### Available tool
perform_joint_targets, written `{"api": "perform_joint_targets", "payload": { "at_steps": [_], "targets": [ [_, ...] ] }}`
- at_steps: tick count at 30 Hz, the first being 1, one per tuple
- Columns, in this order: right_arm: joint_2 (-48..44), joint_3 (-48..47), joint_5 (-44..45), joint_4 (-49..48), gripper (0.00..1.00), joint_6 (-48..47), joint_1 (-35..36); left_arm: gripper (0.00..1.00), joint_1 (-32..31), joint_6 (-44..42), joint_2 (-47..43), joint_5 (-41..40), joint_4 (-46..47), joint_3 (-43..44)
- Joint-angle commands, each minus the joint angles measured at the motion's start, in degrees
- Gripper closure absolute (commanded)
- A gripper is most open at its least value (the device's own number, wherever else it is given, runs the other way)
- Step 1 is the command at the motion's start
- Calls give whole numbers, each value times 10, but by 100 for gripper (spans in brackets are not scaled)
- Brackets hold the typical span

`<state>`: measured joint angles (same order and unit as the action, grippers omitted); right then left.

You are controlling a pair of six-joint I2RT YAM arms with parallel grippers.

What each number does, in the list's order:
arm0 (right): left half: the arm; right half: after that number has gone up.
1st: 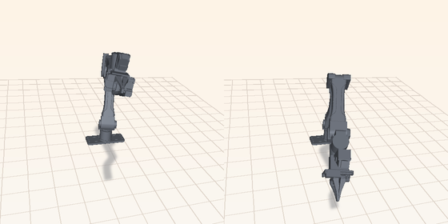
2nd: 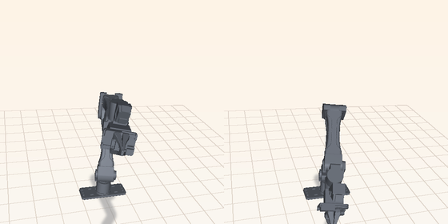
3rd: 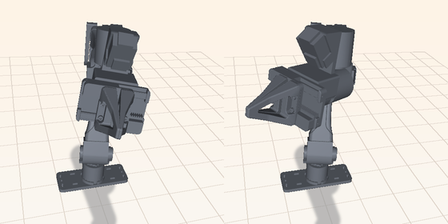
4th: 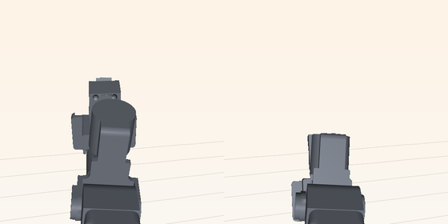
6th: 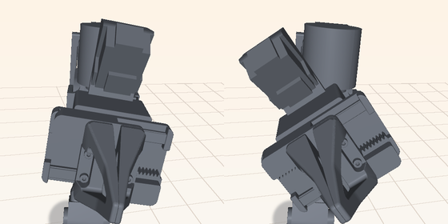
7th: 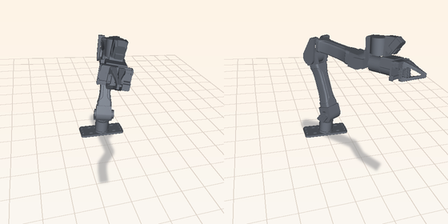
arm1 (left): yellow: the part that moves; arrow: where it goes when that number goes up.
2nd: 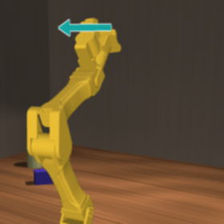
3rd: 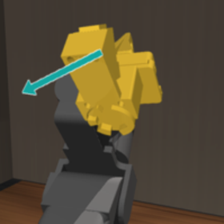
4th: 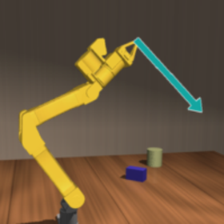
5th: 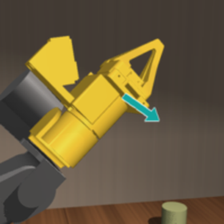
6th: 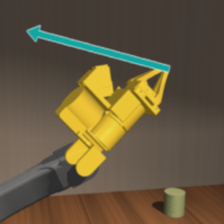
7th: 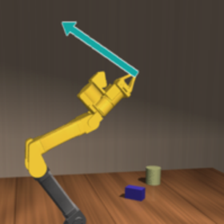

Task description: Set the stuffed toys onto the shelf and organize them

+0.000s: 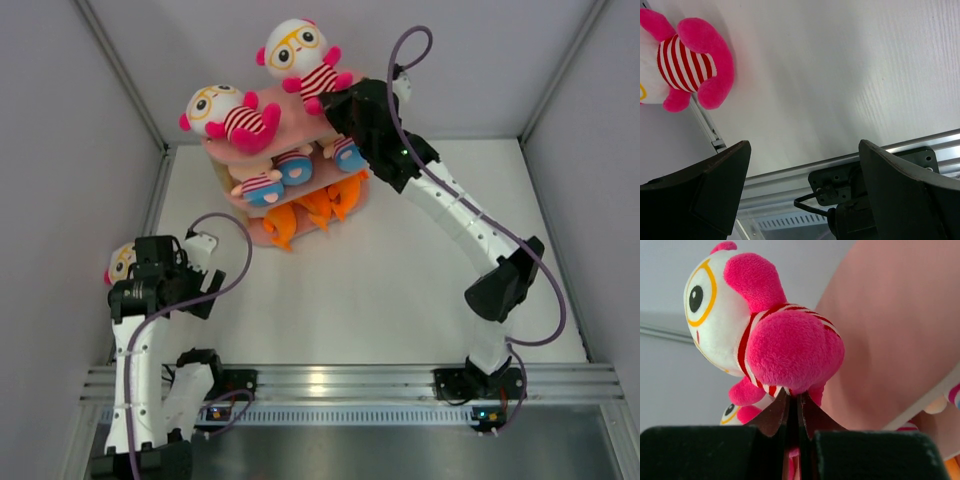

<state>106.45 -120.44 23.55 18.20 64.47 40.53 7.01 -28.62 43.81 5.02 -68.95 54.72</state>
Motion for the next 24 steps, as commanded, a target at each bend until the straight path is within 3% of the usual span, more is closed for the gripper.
{"api": "perform_joint_targets", "payload": {
  "at_steps": [1,7,13,16,24],
  "targets": [
    [-27,21,66,-18,100,55,24,5,-11,8,-14,5,26,2],
    [-26,13,75,-9,96,55,51,5,-27,12,-29,12,26,2],
    [-20,21,60,-19,85,58,68,4,-36,8,-43,-3,26,-8],
    [-18,21,59,-26,72,64,77,4,-38,6,-52,-9,26,-9],
    [-27,29,72,-50,71,55,101,4,-45,-1,-63,-25,26,-16]
  ]
}}
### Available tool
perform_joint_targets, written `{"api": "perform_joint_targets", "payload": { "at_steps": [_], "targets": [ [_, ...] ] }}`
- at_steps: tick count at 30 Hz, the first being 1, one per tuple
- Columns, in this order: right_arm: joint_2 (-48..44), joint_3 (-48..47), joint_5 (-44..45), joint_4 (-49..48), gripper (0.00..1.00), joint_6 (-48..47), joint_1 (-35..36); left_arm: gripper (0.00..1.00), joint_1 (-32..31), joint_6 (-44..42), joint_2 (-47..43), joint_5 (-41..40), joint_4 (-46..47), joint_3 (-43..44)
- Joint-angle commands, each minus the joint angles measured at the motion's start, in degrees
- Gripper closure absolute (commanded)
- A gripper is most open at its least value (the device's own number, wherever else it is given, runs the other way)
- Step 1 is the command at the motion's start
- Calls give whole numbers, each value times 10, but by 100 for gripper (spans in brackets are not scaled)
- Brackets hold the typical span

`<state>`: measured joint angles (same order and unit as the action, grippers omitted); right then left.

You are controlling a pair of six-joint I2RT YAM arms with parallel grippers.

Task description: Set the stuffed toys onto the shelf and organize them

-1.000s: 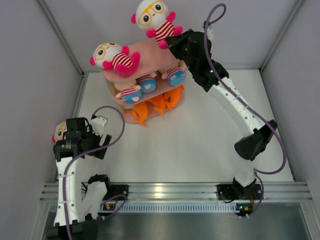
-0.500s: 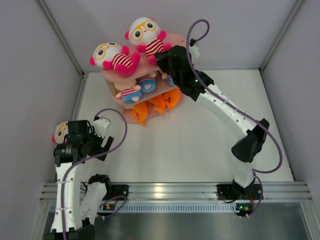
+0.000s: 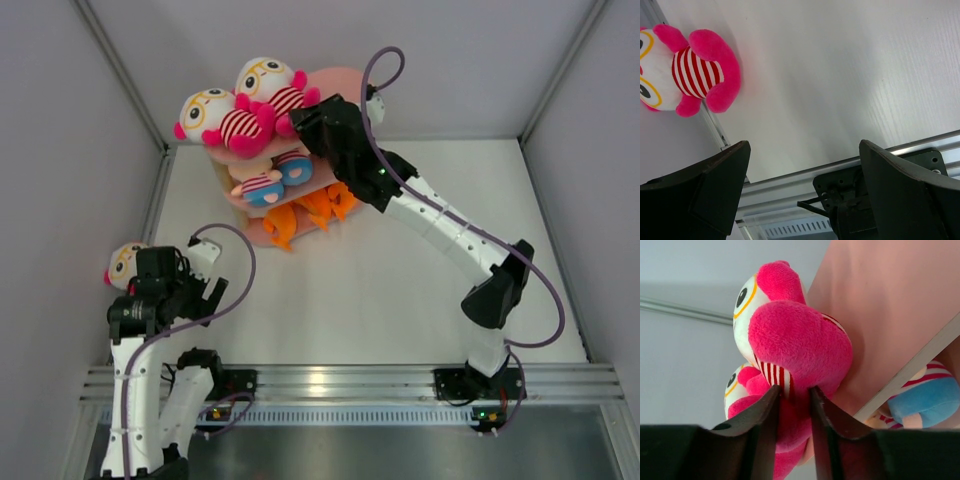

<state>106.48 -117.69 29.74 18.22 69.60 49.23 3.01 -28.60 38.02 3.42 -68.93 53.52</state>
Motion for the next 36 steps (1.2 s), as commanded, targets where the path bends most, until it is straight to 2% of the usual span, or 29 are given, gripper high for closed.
{"api": "perform_joint_targets", "payload": {
  "at_steps": [1,4,10,14,15,18,21,24,25,31,34,36],
  "targets": [
    [-34,7,11,-65,65,3,16,4,-5,-1,-5,-8,26,-4],
    [-39,11,11,-71,57,-4,21,3,-5,-1,-4,-7,26,-4],
    [-68,25,32,-92,48,-40,24,2,-5,-4,7,-10,26,-12],
    [-96,47,40,-114,46,-87,24,2,-5,-8,37,-27,52,-36],
    [-103,60,41,-130,46,-97,25,2,-4,-8,46,-56,59,-42],
    [-131,90,43,-158,44,-133,26,3,2,-19,79,-45,68,-50],
    [-179,126,36,-212,44,-170,26,3,42,-61,92,-8,82,-48],
    [-202,125,20,-223,43,-213,27,4,126,-124,129,44,76,-36],
    [-208,123,16,-223,42,-234,26,4,179,-139,151,72,72,-33],
    [-259,147,5,-233,41,-298,27,7,374,-216,249,140,62,24],
    [-295,183,3,-257,41,-331,27,9,420,-216,294,171,63,76],
    [-317,205,4,-269,41,-352,27,10,422,-177,316,178,96,107]
  ]
}}
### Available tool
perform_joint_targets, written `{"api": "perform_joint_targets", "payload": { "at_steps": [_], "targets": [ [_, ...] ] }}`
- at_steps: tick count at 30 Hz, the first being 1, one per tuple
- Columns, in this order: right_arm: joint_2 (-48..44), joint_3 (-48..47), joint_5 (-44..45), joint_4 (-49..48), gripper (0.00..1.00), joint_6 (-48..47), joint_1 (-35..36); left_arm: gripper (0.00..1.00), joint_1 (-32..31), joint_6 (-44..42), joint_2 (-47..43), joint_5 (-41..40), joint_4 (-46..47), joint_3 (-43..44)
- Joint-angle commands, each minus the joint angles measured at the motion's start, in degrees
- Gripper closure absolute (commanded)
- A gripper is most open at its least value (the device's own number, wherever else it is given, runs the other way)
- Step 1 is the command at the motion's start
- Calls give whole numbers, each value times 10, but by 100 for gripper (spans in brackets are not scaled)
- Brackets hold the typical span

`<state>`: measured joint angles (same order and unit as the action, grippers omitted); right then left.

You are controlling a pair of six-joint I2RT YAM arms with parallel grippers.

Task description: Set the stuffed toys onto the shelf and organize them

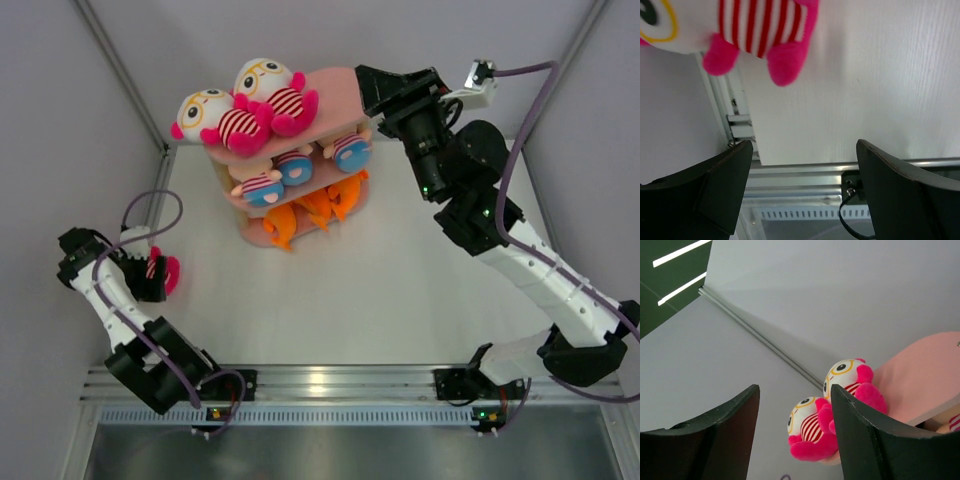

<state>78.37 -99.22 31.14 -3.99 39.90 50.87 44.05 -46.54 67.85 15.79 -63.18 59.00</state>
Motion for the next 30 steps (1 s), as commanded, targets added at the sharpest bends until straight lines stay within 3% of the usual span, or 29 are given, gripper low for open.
{"api": "perform_joint_targets", "payload": {
  "at_steps": [1,8,11,17,19,20,21,22,24,25,26,27,30],
  "targets": [
    [-42,24,-10,-49,41,-65,11,10,11,19,38,55,63,60],
    [-53,37,-38,-45,41,-122,11,11,3,151,148,-24,258,112],
    [-50,36,-41,-39,41,-143,11,9,-19,144,218,-71,260,145],
    [-47,38,-35,-28,41,-170,11,7,-41,127,299,-73,261,134],
    [-45,38,-36,-26,41,-175,11,11,-43,137,331,-74,262,136],
    [-44,38,-37,-24,41,-179,11,19,-43,143,348,-80,263,138],
    [-44,38,-38,-23,41,-179,11,19,-43,142,353,-81,264,138],
    [-44,38,-36,-23,41,-184,11,38,-42,143,359,-80,264,137],
    [-45,36,-38,-18,41,-191,11,57,-42,144,367,-67,264,132],
    [-46,36,-40,-15,41,-199,11,78,-42,143,366,-60,264,130],
    [-50,34,-42,-9,41,-203,11,92,-42,142,362,-55,262,122],
    [-52,34,-47,-1,41,-210,11,100,-42,140,349,-44,262,116],
    [-65,40,-94,11,41,-252,11,100,-42,127,291,-4,254,83]
  ]
}}
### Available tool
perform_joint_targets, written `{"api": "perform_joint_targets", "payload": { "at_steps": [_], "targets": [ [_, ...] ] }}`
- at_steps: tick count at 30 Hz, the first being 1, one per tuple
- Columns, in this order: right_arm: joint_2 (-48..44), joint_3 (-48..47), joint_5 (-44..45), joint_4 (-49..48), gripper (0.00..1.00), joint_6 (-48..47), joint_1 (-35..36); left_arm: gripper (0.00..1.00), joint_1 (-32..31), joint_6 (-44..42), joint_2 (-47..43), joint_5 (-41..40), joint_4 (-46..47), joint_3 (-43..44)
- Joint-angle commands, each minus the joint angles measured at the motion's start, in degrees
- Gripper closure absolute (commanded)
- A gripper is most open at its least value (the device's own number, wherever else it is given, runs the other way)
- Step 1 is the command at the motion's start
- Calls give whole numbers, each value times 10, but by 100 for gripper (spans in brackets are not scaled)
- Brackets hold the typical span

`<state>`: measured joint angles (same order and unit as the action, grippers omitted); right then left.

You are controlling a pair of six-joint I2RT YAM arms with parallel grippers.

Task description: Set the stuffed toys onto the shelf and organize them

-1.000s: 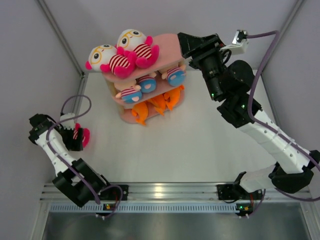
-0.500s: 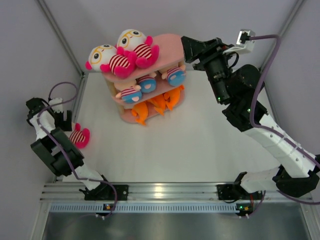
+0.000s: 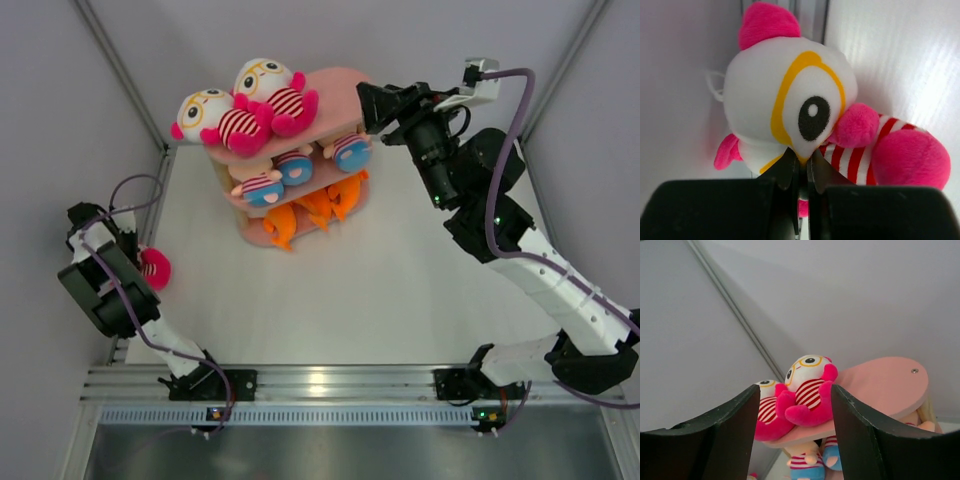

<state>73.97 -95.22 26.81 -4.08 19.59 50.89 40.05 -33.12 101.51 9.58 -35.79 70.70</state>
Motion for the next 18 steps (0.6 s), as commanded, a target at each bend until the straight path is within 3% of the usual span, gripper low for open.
{"api": "perform_joint_targets", "payload": {
  "at_steps": [1,9,14,18],
  "targets": [
    [-24,2,-74,18,41,-86,11,100,-2,-12,-66,69,-29,-42],
    [-55,44,-409,150,43,-305,41,100,-2,-93,-285,208,-214,-89],
    [-63,156,-518,166,41,-409,106,100,-15,-178,-377,271,-355,-103],
    [-31,203,-599,143,36,-416,130,100,-81,-261,-434,296,-444,-108]
  ]
}}
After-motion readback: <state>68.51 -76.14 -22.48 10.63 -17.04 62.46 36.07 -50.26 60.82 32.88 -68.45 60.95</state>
